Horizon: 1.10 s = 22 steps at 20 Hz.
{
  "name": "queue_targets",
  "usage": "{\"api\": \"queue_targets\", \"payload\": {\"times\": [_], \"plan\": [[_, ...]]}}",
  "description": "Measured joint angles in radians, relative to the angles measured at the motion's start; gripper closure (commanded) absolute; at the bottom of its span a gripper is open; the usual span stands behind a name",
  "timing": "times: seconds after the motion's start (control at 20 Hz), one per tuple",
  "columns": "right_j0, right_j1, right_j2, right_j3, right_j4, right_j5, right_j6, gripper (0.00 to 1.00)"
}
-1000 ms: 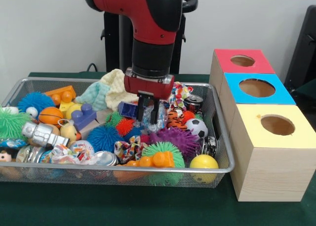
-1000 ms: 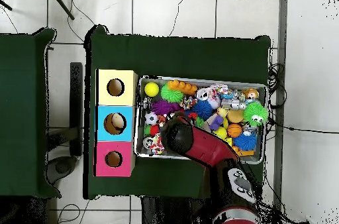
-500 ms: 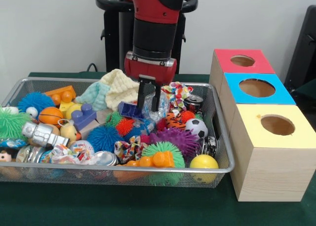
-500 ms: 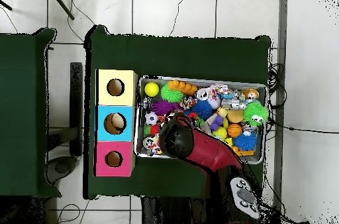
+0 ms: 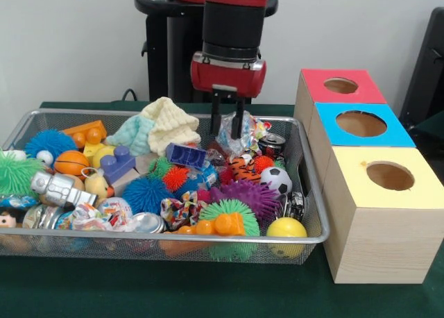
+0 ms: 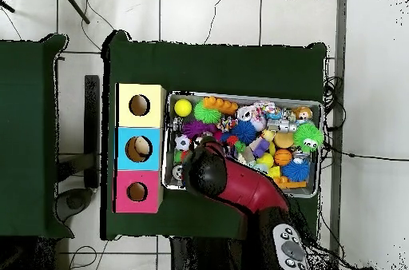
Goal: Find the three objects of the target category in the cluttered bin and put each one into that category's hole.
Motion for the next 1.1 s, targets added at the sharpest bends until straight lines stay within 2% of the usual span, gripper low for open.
{"api": "queue_targets", "payload": {"times": [0.35,0.65,0.95,1.1], "plan": [[0.077,-0.076,-0.001,0.016,0.000,0.070,0.000,1.00],[0.159,-0.131,-0.014,0.031,0.001,0.090,0.000,1.00],[0.230,-0.155,-0.029,0.035,0.019,0.090,0.000,1.00],[0.242,-0.154,-0.029,0.039,0.032,0.090,0.000,1.00]]}}
